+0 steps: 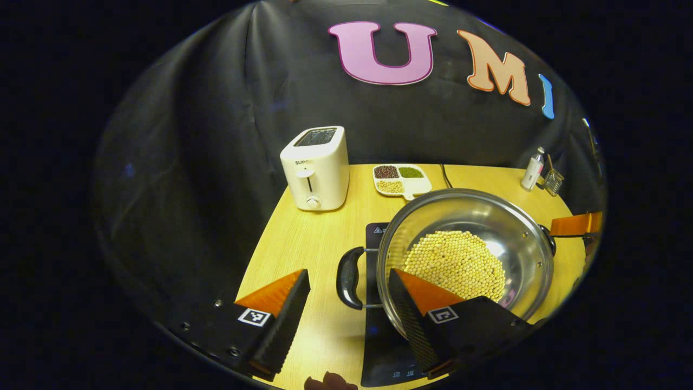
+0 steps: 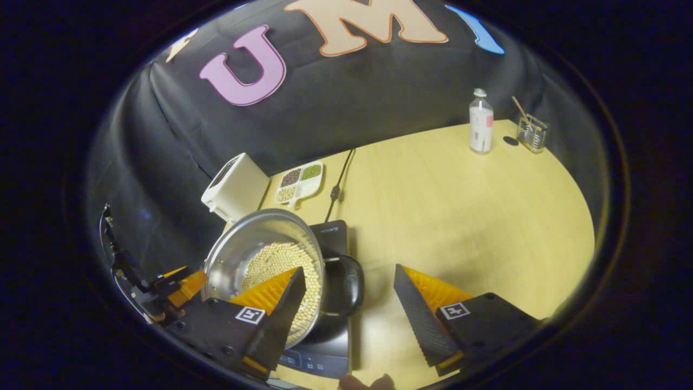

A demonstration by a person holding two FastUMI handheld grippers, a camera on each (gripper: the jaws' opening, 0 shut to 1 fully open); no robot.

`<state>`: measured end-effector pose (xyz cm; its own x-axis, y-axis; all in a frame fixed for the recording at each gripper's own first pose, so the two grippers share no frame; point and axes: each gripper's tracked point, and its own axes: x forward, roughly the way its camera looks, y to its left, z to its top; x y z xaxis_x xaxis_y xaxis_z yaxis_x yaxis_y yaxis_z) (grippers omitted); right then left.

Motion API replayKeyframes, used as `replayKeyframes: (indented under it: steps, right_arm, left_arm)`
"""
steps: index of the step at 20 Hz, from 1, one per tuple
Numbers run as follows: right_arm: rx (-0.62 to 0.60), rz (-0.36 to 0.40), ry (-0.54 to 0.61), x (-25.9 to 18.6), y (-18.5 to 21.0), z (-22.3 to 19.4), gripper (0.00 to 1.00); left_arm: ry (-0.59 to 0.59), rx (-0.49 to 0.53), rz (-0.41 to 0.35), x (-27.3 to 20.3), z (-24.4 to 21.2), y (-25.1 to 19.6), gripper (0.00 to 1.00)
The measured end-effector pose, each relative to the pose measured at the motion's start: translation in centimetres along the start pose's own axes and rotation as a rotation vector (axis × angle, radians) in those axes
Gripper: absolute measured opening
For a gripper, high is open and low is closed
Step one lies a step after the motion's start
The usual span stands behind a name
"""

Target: First push the handle of the pot to place it horizontally, then grasp the pot with both hands and set it on the induction cooktop.

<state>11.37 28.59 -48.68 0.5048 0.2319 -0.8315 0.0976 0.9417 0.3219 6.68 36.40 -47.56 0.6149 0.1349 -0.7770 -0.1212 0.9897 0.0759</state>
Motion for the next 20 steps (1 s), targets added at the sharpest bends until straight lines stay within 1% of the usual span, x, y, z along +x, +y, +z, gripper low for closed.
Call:
replayKeyframes:
  steps: [1,3,4,6,8,9,10,11,12,13,14,15,16,17,18,20]
  right_arm:
    - [0.000,0.004,0.000,-1.0,0.0,0.0,0.92]
    - [-0.012,-0.001,-0.048,-3.2,-0.7,0.7,0.93]
    - [-0.026,-0.005,-0.067,-4.4,-1.2,0.9,1.00]
    - [-0.041,-0.014,-0.092,-6.6,-2.3,0.9,1.00]
    - [-0.046,-0.010,-0.148,-8.9,-3.0,1.9,1.00]
    - [-0.055,-0.015,-0.174,-10.1,-3.6,2.6,0.92]
    - [-0.065,-0.009,-0.201,-11.5,-4.1,3.4,0.92]
    - [-0.076,-0.003,-0.239,-13.1,-4.4,4.5,1.00]
    - [-0.093,-0.003,-0.284,-14.8,-5.0,5.7,0.92]
    - [-0.107,-0.004,-0.333,-16.6,-5.6,7.0,1.00]
    - [-0.124,0.006,-0.373,-18.5,-5.9,8.1,0.92]
    - [-0.145,0.017,-0.411,-20.5,-6.3,9.2,0.92]
    - [-0.170,0.025,-0.452,-22.6,-7.0,10.1,0.92]
    - [-0.194,0.028,-0.497,-24.9,-7.8,11.1,1.00]
    - [-0.213,0.031,-0.544,-27.3,-8.6,12.2,1.00]
    - [-0.249,0.038,-0.633,-32.1,-10.1,14.0,0.92]
  left_arm:
    - [-0.011,-0.002,0.016,-0.3,0.6,0.3,0.90]
    - [-0.075,0.008,0.034,-1.7,2.3,0.5,0.91]
    - [-0.123,0.015,0.033,-2.7,3.4,0.2,0.91]
    - [-0.193,0.017,0.025,-5.1,4.9,-0.7,0.90]
    - [-0.270,0.021,0.019,-8.2,6.4,-1.8,0.89]
    - [-0.308,0.021,0.020,-10.0,7.1,-2.4,0.89]
    - [-0.340,0.014,0.022,-12.2,7.8,-3.2,0.89]
    - [-0.361,0.005,0.022,-13.7,8.2,-4.1,0.92]
    - [-0.386,-0.013,0.015,-15.6,8.7,-5.1,0.89]
    - [-0.397,-0.032,0.000,-17.5,8.8,-6.4,0.89]
    - [-0.411,-0.051,-0.009,-19.2,9.3,-8.1,0.92]
    - [-0.424,-0.066,-0.017,-21.0,9.8,-9.3,0.89]
    - [-0.441,-0.074,-0.018,-23.1,10.2,-10.6,0.89]
    - [-0.465,-0.075,-0.018,-25.0,10.9,-11.9,0.89]
    - [-0.490,-0.069,-0.017,-27.0,11.7,-13.3,0.89]
    - [-0.550,-0.049,-0.018,-30.9,13.5,-16.4,0.92]
